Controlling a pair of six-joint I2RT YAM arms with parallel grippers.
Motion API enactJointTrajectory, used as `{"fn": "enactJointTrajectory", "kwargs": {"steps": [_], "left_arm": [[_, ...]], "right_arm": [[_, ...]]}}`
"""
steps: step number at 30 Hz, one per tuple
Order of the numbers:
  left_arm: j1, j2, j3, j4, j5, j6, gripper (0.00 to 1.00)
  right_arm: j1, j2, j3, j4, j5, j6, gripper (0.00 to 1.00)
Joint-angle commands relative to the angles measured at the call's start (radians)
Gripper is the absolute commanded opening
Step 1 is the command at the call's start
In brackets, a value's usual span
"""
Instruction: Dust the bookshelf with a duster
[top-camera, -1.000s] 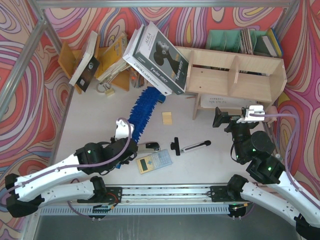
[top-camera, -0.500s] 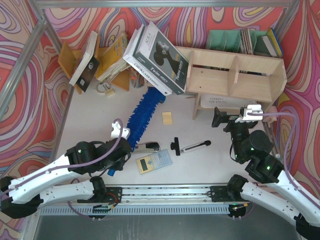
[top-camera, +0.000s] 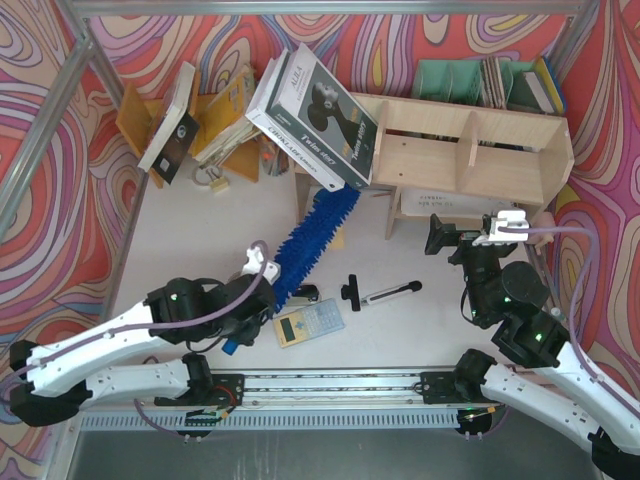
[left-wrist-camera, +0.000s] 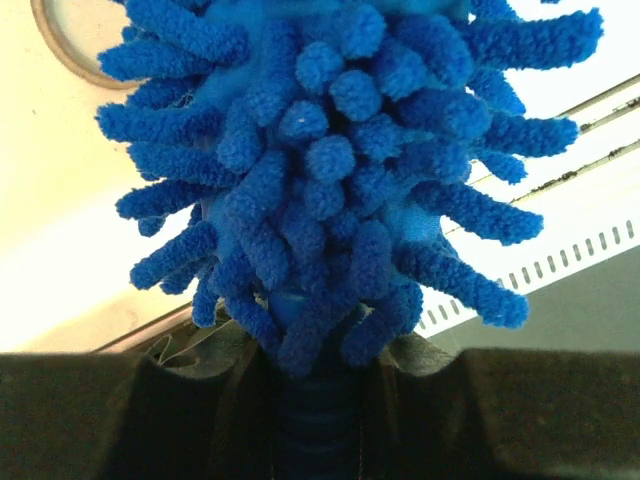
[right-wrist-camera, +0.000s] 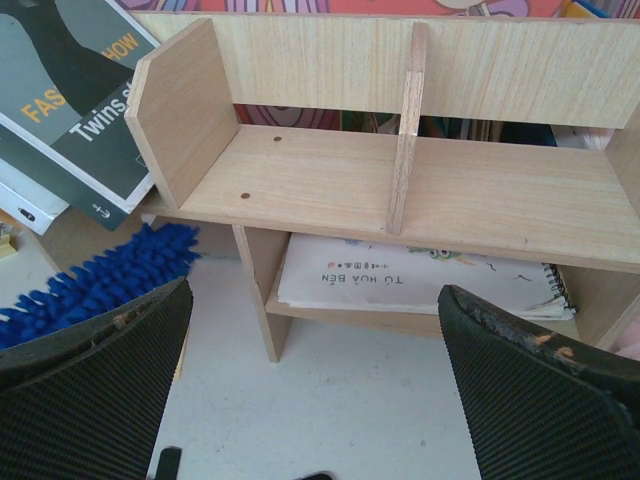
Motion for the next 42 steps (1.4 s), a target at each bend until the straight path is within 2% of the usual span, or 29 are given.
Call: {"fn": "enactJointTrajectory", "kwargs": {"steps": [1,9,21,25,32,36,42], "left_arm": [[-0.078,0.035,0.042,0.064,-0.067,0.053,0.0],[-0.221,0.05,0.048,0.122,-0.18,0.107,0.0],[-0.305,-0.036,0.067,0.052,-0.214,0.087,0.0],[-0.318,-0.072,0.074,0.023,-0.179,0.075,0.0],[-0.334,-0.098,0.124,-0.054,-0.21,0.061,0.0],[-0.334,-0.084,0.147,-0.002,-0.223,0.119,0.0],[-0.334,-0.024,0.246,0.13,-0.284,0.289,0.0]], "right_arm": [[0.0,-0.009,0.015,0.007,0.019,0.004,0.99],[-0.001,-0.005,0.017,0.004,0.019,0.001,0.99],[0.0,-0.01,0.015,0.005,0.021,0.002,0.99],[0.0,-0.007,0.015,0.005,0.022,0.0,0.99],[0.0,-0.004,0.015,0.005,0.022,0.0,0.99],[0.0,-0.004,0.015,0.006,0.024,0.003,0.99],[0.0,0.007,0.016,0.007,0.024,0.0,0.99]]}}
